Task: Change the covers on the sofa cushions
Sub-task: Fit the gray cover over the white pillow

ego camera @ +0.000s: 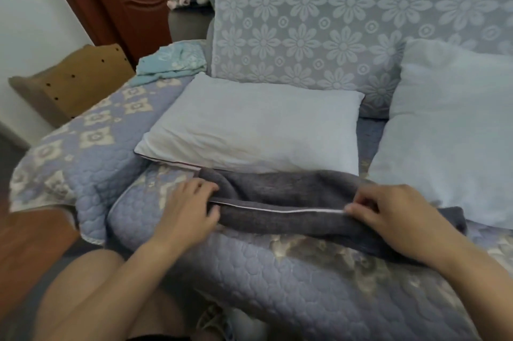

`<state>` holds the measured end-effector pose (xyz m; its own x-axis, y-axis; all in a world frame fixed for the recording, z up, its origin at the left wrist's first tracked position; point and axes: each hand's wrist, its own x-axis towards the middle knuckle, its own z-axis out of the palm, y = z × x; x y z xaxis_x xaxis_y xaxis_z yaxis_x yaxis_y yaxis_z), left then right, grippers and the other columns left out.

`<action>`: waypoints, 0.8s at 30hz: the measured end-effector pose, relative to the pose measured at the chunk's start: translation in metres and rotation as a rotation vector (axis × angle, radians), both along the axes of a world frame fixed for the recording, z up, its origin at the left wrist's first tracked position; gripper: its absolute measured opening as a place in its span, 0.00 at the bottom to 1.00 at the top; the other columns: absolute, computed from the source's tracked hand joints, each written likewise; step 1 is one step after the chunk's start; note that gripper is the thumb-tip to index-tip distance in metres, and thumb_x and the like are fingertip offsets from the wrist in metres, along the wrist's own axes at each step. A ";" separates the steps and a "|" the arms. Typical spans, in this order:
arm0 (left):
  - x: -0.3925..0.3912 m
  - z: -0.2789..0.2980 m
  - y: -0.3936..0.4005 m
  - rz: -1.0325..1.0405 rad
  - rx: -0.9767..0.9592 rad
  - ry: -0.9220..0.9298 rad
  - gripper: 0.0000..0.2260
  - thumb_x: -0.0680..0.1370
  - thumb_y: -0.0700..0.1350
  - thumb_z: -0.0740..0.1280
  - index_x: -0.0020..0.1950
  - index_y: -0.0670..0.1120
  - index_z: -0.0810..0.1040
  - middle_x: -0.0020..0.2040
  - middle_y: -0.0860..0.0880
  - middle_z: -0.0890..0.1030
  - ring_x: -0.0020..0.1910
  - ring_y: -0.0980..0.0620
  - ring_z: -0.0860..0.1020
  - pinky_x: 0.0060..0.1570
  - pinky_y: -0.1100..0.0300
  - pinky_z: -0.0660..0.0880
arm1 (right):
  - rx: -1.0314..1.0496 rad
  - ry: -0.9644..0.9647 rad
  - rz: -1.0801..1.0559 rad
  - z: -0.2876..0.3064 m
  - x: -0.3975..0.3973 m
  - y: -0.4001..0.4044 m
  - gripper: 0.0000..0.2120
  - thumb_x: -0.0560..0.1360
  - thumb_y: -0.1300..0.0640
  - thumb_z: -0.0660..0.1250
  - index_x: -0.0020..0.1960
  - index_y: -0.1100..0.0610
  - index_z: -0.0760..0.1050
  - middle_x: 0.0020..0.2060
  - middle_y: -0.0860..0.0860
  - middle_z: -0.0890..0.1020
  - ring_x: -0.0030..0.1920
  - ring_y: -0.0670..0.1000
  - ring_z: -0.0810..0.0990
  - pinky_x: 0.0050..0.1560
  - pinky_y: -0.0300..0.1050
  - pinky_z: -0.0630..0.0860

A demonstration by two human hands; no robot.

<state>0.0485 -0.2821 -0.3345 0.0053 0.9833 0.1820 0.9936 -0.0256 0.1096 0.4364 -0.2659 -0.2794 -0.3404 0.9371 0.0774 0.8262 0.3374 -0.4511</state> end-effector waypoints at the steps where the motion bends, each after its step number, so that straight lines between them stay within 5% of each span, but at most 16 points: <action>1: 0.010 -0.004 -0.005 -0.137 -0.050 0.001 0.21 0.72 0.56 0.65 0.63 0.52 0.79 0.58 0.49 0.78 0.58 0.44 0.76 0.59 0.48 0.75 | -0.103 -0.055 0.054 0.004 0.006 -0.009 0.11 0.75 0.40 0.68 0.38 0.43 0.77 0.32 0.39 0.80 0.37 0.40 0.78 0.37 0.37 0.72; 4: 0.036 -0.025 -0.014 -0.326 -0.244 0.127 0.26 0.73 0.68 0.59 0.66 0.57 0.76 0.61 0.55 0.75 0.60 0.50 0.76 0.58 0.50 0.74 | -0.260 -0.120 0.163 -0.001 0.010 -0.030 0.06 0.74 0.43 0.71 0.42 0.43 0.78 0.39 0.28 0.78 0.41 0.34 0.77 0.39 0.33 0.70; 8: 0.035 -0.034 -0.014 -0.265 -0.076 0.120 0.22 0.77 0.70 0.55 0.44 0.54 0.75 0.45 0.55 0.76 0.47 0.51 0.77 0.45 0.51 0.74 | -0.426 -0.261 0.151 -0.020 0.019 -0.045 0.07 0.72 0.53 0.67 0.49 0.45 0.73 0.41 0.40 0.79 0.44 0.40 0.77 0.46 0.40 0.75; 13: 0.002 -0.044 -0.020 -0.394 -0.146 0.305 0.19 0.67 0.60 0.76 0.36 0.54 0.66 0.30 0.53 0.77 0.31 0.50 0.79 0.39 0.53 0.79 | -0.388 -0.580 -0.145 -0.040 0.053 -0.052 0.08 0.74 0.62 0.60 0.44 0.49 0.69 0.42 0.47 0.71 0.49 0.52 0.79 0.48 0.46 0.76; 15: -0.008 -0.042 -0.014 -0.239 -0.189 0.141 0.20 0.70 0.52 0.76 0.40 0.54 0.63 0.34 0.51 0.78 0.33 0.46 0.80 0.34 0.53 0.77 | -0.107 -0.481 -0.343 -0.046 0.062 -0.045 0.07 0.71 0.64 0.64 0.41 0.52 0.73 0.38 0.50 0.70 0.46 0.59 0.79 0.44 0.51 0.76; 18: -0.001 -0.033 -0.006 -0.086 -0.112 0.012 0.08 0.74 0.47 0.68 0.48 0.52 0.70 0.45 0.51 0.74 0.44 0.44 0.77 0.40 0.48 0.76 | 0.133 -0.190 -0.564 -0.040 0.056 -0.042 0.09 0.66 0.71 0.64 0.40 0.59 0.73 0.34 0.55 0.70 0.35 0.62 0.74 0.36 0.49 0.67; 21: 0.005 -0.035 0.001 -0.066 -0.250 0.146 0.17 0.76 0.58 0.65 0.61 0.53 0.72 0.57 0.51 0.72 0.57 0.46 0.72 0.51 0.48 0.74 | 0.006 -0.102 -0.668 -0.032 0.052 -0.036 0.09 0.71 0.68 0.59 0.42 0.54 0.71 0.39 0.54 0.72 0.39 0.60 0.72 0.38 0.51 0.69; 24: -0.005 -0.035 -0.003 -0.080 -0.376 0.066 0.28 0.75 0.73 0.57 0.68 0.58 0.69 0.62 0.54 0.70 0.62 0.49 0.70 0.59 0.50 0.73 | -0.018 -0.119 -0.728 -0.028 0.064 -0.035 0.11 0.70 0.67 0.60 0.44 0.53 0.74 0.43 0.55 0.73 0.42 0.61 0.74 0.40 0.51 0.70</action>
